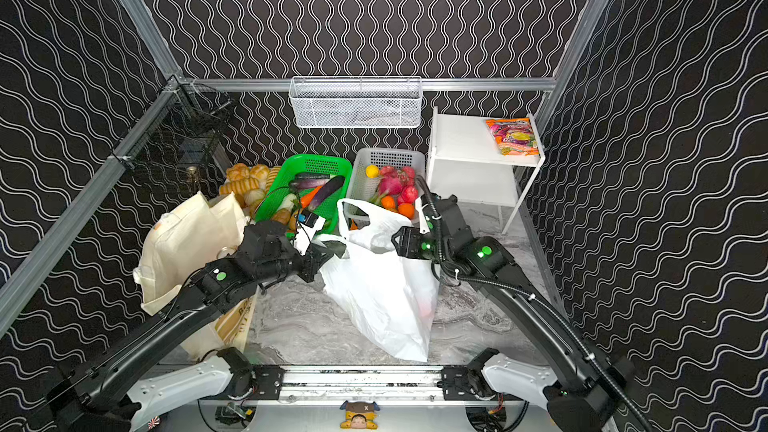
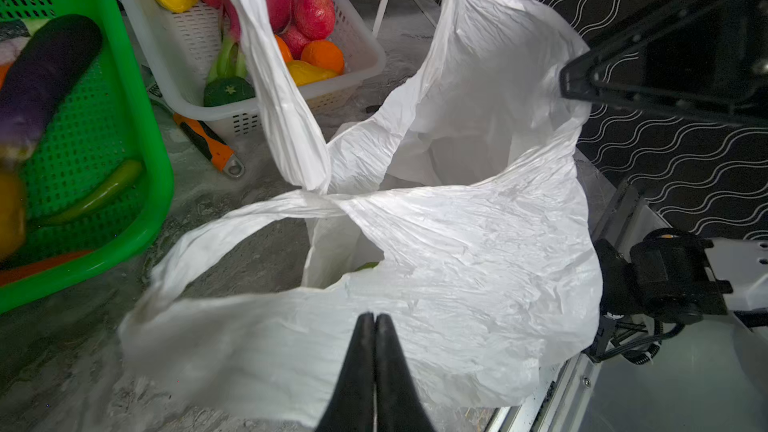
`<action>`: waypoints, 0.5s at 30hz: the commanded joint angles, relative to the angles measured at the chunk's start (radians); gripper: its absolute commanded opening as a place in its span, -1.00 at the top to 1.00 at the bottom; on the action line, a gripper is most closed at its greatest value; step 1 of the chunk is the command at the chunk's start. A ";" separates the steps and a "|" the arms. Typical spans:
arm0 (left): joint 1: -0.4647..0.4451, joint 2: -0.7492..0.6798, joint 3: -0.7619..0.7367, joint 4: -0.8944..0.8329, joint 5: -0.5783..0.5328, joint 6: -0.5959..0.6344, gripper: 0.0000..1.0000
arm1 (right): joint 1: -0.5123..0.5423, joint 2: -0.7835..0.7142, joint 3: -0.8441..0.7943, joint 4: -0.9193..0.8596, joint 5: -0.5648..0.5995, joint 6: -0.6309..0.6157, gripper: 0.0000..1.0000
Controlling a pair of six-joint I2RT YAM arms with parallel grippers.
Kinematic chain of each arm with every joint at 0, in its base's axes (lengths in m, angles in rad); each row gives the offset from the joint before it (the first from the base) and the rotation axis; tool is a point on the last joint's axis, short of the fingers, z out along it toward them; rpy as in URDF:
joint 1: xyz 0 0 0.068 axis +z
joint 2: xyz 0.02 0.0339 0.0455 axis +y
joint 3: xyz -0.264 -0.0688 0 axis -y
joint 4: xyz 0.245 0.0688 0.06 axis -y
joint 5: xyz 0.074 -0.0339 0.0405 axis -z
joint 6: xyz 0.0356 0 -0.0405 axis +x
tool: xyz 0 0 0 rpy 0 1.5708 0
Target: Place the mixed food into the grocery bags and tie them
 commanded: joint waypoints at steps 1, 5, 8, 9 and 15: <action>-0.001 -0.038 0.023 -0.008 -0.066 0.026 0.70 | 0.057 0.081 0.094 -0.188 0.204 0.030 -0.34; 0.000 -0.096 0.024 -0.046 -0.241 -0.011 -0.12 | 0.085 0.208 0.232 -0.327 0.361 0.064 -0.31; 0.005 -0.033 0.067 -0.152 -0.364 -0.033 -0.67 | 0.098 0.274 0.325 -0.403 0.433 0.095 -0.36; 0.011 -0.001 0.083 -0.178 -0.365 -0.038 -0.79 | 0.100 0.286 0.341 -0.409 0.447 0.098 -0.38; 0.085 0.196 0.135 -0.202 -0.169 -0.041 -0.97 | 0.104 0.303 0.382 -0.396 0.429 0.086 -0.51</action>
